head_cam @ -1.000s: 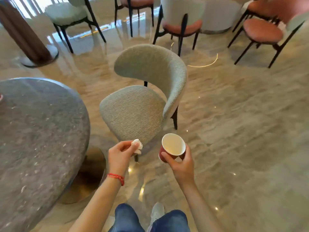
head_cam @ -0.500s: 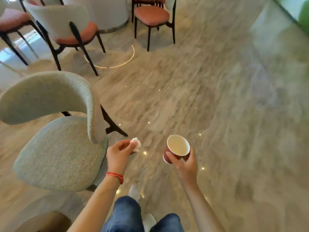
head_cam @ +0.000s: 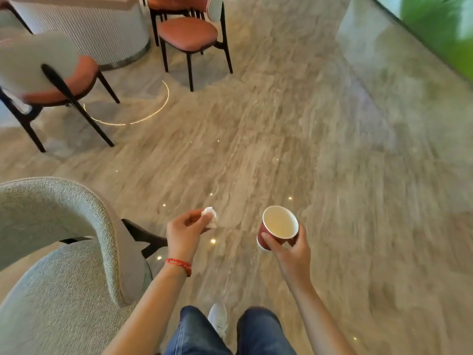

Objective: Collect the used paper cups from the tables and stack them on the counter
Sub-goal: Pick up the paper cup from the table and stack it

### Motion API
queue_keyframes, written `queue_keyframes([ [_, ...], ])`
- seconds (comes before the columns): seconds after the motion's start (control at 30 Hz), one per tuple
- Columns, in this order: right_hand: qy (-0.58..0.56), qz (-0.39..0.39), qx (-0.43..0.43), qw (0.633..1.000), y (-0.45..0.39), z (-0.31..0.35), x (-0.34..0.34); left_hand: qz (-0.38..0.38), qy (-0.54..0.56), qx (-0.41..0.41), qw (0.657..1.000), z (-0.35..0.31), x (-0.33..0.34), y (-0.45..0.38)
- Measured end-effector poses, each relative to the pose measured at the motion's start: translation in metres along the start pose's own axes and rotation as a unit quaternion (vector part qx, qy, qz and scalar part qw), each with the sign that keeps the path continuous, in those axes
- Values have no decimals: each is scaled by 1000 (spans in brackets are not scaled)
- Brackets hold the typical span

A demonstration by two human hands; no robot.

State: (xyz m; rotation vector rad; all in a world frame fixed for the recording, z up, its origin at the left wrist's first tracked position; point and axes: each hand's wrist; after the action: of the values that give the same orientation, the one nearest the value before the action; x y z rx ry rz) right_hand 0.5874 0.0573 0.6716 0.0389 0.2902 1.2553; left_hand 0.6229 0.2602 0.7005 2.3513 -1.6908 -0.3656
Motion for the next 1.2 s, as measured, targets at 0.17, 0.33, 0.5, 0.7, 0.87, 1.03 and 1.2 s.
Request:
queue_keyframes([
  [0.17,-4,0,-5,1000,-61,21,19,-4,15,-18,1000,-18,20,-61],
  [0.33,-9,7,-15,1000,-144,38,30,-21,39,-27,999,-35,53,-130],
  [0.5,-10,46,-20,999,-248,62,43,-57,48,-32,997,-56,92,-199],
  [0.7,19,108,-31,993,-348,83,72,-104,63,-23,992,-76,113,-268],
  [0.87,24,149,-36,988,-409,93,124,-146,85,-25,985,-89,105,-330],
  [1.03,46,175,-47,982,-462,107,198,-164,81,-23,983,-103,80,-413],
  [1.2,56,199,-53,977,-508,137,278,-195,97,-23,976,-127,35,-489],
])
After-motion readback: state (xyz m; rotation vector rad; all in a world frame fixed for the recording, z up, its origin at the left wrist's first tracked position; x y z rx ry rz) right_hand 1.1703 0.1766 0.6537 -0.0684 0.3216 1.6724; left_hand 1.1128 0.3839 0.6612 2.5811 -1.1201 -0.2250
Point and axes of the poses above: each hand's wrist, its own y-axis away from the middle knuckle, its own x-axis out of the palm, z = x × y, and after that the axes turned 3 degrees about z, right-handed
